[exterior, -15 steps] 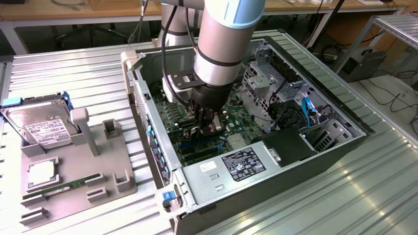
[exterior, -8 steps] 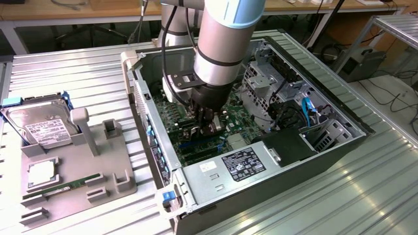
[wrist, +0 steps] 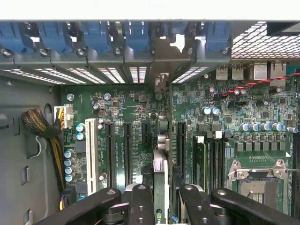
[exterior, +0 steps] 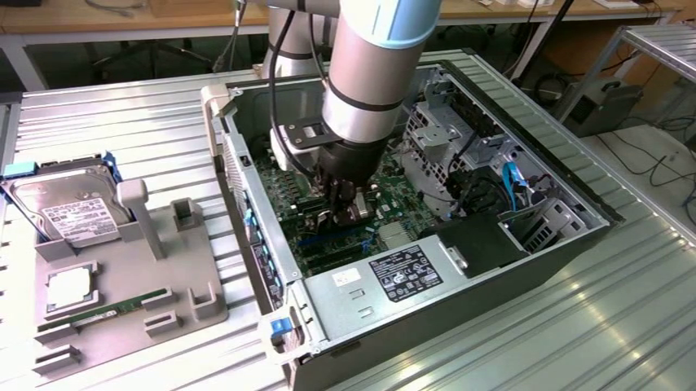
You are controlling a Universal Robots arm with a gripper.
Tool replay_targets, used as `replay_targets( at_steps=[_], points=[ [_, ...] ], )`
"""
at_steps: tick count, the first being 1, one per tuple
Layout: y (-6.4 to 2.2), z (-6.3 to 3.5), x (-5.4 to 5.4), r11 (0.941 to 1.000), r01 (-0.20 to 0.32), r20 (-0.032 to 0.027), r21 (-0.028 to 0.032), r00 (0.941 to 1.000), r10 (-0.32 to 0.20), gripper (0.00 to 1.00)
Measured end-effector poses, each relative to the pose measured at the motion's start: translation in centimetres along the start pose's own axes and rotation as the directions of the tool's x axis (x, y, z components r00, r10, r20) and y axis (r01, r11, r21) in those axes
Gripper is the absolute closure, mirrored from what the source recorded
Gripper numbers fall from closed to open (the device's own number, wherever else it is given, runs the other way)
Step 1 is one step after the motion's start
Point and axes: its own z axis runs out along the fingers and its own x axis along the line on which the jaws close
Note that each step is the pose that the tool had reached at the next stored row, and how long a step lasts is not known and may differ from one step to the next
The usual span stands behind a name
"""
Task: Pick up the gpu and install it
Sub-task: 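Insert the gpu into the slot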
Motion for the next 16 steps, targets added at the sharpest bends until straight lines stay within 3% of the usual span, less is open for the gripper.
replay_targets(
  at_steps=[16],
  points=[
    [0.0,-0.04,-0.19,1.0,0.0,0.0005,0.0,1.0,0.0,0.74]
  ],
)
